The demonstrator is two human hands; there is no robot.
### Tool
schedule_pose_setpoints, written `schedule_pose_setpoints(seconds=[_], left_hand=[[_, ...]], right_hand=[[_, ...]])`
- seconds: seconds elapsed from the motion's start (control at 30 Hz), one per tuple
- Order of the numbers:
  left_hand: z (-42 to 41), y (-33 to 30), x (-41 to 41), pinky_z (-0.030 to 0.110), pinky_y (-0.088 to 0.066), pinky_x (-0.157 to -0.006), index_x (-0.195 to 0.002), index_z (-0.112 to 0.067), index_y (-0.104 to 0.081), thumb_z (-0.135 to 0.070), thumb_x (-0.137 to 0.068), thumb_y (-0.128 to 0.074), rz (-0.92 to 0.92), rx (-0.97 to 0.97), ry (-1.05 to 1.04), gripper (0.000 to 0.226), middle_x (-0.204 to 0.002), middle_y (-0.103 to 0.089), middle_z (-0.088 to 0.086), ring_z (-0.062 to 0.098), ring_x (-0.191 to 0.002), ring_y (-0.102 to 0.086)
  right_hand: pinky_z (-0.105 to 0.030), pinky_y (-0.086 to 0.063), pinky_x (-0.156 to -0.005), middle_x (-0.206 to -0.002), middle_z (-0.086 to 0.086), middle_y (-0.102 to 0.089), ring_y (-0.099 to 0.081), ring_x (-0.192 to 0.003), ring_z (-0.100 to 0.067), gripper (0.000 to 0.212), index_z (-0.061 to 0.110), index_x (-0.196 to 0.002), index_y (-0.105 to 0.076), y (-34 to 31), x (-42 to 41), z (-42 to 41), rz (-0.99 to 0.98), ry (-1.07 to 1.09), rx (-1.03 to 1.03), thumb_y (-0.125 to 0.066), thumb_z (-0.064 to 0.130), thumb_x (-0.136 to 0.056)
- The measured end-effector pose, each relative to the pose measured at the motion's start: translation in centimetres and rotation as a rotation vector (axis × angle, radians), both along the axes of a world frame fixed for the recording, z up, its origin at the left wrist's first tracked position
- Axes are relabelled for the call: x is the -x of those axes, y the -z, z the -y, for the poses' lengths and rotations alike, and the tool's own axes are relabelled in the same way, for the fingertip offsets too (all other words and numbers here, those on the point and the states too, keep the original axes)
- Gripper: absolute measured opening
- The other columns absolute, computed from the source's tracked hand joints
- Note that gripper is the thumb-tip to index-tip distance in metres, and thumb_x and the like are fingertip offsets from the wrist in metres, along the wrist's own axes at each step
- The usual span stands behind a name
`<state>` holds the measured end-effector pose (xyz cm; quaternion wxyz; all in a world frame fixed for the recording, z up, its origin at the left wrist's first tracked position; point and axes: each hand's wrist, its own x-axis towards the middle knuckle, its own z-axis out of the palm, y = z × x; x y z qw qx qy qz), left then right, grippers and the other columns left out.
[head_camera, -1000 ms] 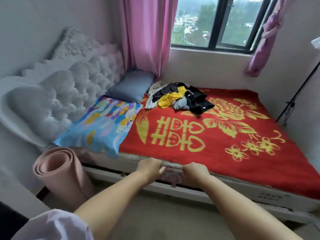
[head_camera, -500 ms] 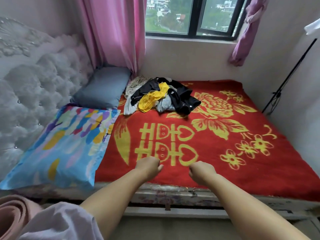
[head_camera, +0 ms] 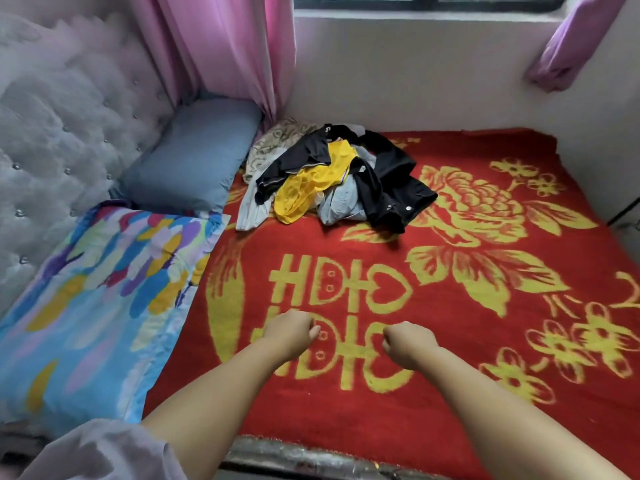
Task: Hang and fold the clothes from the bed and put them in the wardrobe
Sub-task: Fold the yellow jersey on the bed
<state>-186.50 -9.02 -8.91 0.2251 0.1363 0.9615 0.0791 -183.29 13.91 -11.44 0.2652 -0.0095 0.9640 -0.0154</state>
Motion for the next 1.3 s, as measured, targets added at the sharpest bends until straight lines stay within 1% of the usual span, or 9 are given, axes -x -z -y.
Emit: schedule_pose_setpoints(seconds=[0.13,0.23,0.47,0.63,0.77,0.93,1.03,1.13,1.3], left_hand=[[-2.0,4.2,5.3,0.033,-0.051,-0.070,-0.109,-0.013,-0.061,-0.039,-0.100,-0.040,0.083,-0.038,-0.088,0.035,-0.096,-0.066,0.003,0.023,-0.086,-0.062],[-2.4,8.4,8.8,0.032,-0.048,-0.065,-0.112,-0.013,-0.062,-0.037,-0.100,-0.040,0.131,-0.029,-0.093,0.035,-0.096,-0.067,0.003,0.022,-0.083,-0.062],[-2.9,20.2,19.7,0.036,-0.050,-0.072,-0.131,-0.016,-0.051,-0.030,-0.100,-0.039,0.081,-0.048,-0.079,0.035,-0.119,-0.061,0.005,0.024,-0.100,-0.060],[-1.8,27.2,28.3,0.046,-0.045,-0.090,-0.142,-0.016,-0.039,-0.023,-0.096,-0.046,-0.062,-0.040,-0.023,0.047,-0.129,-0.048,0.011,0.030,-0.121,-0.044],[-0.6,31.2,35.8,0.045,-0.034,-0.102,-0.148,-0.017,-0.029,-0.024,-0.091,-0.052,-0.251,-0.015,-0.021,0.062,-0.148,-0.032,0.012,0.031,-0.133,-0.033],[0.2,34.0,46.2,0.047,-0.009,-0.116,-0.153,-0.014,-0.009,-0.040,-0.092,-0.045,-0.453,0.055,-0.152,0.075,-0.160,-0.005,0.013,0.027,-0.147,-0.007],[0.0,34.7,51.1,0.053,-0.004,-0.116,-0.153,-0.015,-0.004,-0.043,-0.093,-0.041,-0.515,0.096,-0.231,0.076,-0.160,-0.006,0.010,0.025,-0.148,-0.005],[0.1,34.1,54.6,0.053,-0.022,-0.110,-0.148,-0.014,-0.025,-0.025,-0.097,-0.040,-0.464,0.064,-0.366,0.054,-0.148,-0.036,0.012,0.031,-0.138,-0.030],[1.4,32.7,52.1,0.046,-0.037,-0.064,-0.117,-0.005,-0.044,0.001,-0.091,-0.033,-0.431,0.079,-0.202,0.029,-0.101,-0.062,0.030,0.050,-0.092,-0.059]], right_hand=[[-0.030,-0.042,-0.064,-0.092,-0.001,-0.060,-0.055,-0.080,-0.023,0.025,0.015,-0.090,-0.053,5.0,6.3,-2.6,0.018,-0.001,0.041,-0.034,0.028,-0.099],[-0.028,-0.042,-0.059,-0.074,0.004,-0.052,-0.050,-0.069,-0.020,0.025,0.018,-0.076,-0.043,9.2,10.3,-3.2,-0.042,0.028,0.112,-0.034,0.023,-0.099],[-0.039,-0.051,-0.080,-0.120,-0.007,-0.056,-0.054,-0.107,-0.026,0.031,0.014,-0.119,-0.057,20.9,21.2,-1.8,-0.147,0.174,0.208,-0.037,0.028,-0.098],[-0.045,-0.018,-0.116,-0.155,-0.006,-0.029,-0.022,-0.144,-0.023,0.049,0.018,-0.143,-0.039,28.4,29.8,0.9,-0.258,0.143,0.221,-0.042,0.031,-0.097],[-0.048,0.010,-0.116,-0.161,0.003,-0.013,-0.003,-0.148,-0.015,0.058,0.027,-0.151,-0.023,33.1,31.9,1.2,-0.372,0.095,0.137,-0.025,0.039,-0.095],[-0.054,-0.004,-0.115,-0.155,-0.004,-0.031,-0.018,-0.144,-0.020,0.059,0.020,-0.145,-0.039,34.4,31.9,1.3,-0.544,0.088,0.160,-0.031,0.036,-0.088],[-0.056,-0.006,-0.115,-0.154,-0.005,-0.034,-0.019,-0.143,-0.021,0.059,0.019,-0.143,-0.041,34.3,32.0,1.3,-0.570,0.090,0.164,-0.033,0.035,-0.087],[-0.057,-0.008,-0.114,-0.153,-0.006,-0.034,-0.019,-0.143,-0.021,0.059,0.018,-0.143,-0.042,34.3,32.1,1.2,-0.556,0.078,0.150,-0.033,0.035,-0.087],[-0.057,-0.009,-0.115,-0.154,-0.005,-0.033,-0.018,-0.143,-0.020,0.060,0.019,-0.144,-0.041,34.2,32.2,1.2,-0.542,0.089,0.161,-0.031,0.036,-0.087]])
